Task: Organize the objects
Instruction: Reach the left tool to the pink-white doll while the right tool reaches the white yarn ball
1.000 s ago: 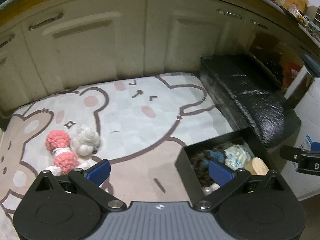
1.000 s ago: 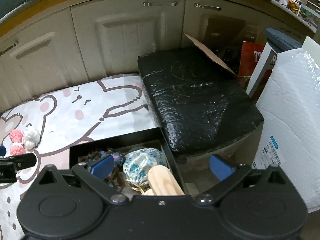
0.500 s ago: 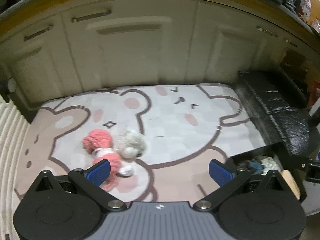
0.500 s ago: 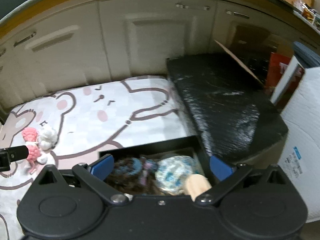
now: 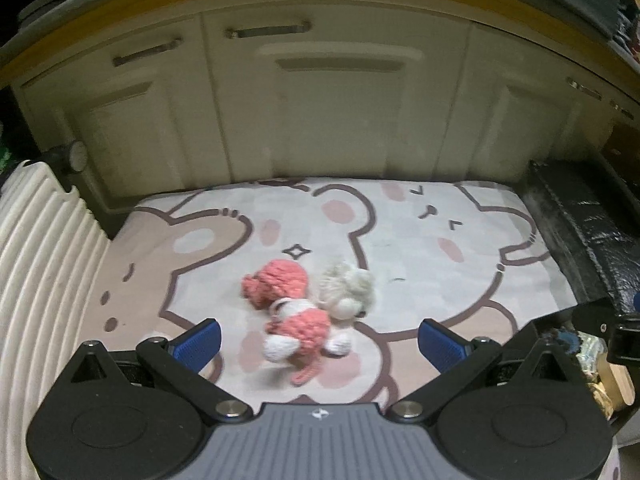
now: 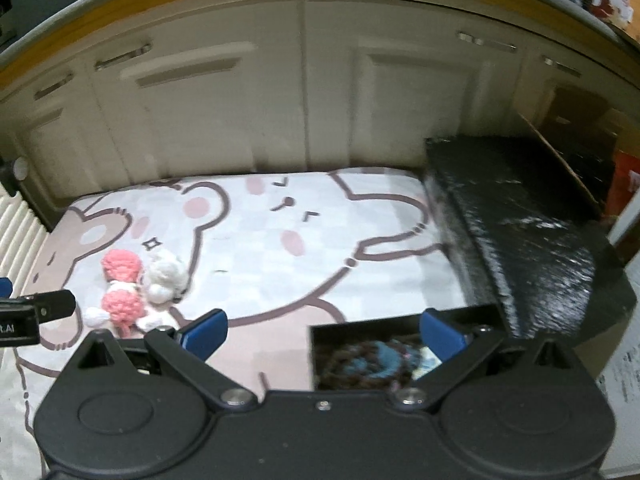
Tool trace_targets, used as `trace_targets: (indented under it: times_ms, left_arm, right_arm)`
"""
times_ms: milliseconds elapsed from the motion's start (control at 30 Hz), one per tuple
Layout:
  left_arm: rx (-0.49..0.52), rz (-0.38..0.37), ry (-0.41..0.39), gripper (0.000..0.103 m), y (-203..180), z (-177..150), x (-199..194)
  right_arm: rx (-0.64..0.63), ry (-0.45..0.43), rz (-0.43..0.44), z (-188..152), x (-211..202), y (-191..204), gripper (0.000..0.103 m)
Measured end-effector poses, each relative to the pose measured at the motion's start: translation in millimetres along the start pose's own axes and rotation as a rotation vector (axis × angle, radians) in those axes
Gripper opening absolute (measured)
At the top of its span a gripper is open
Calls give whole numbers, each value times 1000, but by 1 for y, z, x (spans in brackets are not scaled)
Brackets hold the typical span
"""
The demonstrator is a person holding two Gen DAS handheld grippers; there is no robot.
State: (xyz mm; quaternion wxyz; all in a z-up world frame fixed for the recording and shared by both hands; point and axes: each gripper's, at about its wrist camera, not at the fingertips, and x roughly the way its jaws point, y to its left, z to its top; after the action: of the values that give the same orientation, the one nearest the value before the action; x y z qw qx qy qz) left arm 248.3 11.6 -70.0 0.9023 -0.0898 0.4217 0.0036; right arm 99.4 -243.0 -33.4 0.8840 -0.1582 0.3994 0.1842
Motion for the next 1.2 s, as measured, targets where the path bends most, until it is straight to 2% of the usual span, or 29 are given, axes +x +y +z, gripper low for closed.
trace_targets:
  times_ms: [500,667,767,967,1100,1200]
  left_arm:
    - [-67,38,-57,103,44,-1,-1]
    - [-110,1,-81,103,51,-2,4]
    - [-121,10,-93,103,52,0,8]
    - [-153,24,-67,103,52,10,22]
    - [-163,70,-44,103,51,15,35]
    - [-193,62,-11,103,55,17,47]
  right_arm:
    - [-77,-32,79,9,11,48,103]
    - [-117,-45,85,16,15,60,103]
    - [-106,-13,104,25,22,65,103]
    - [-124,15,163,48,33,88,103]
    - [-207,-1,140,60,44,107,103]
    - [-148,3,169,73,57,108,103]
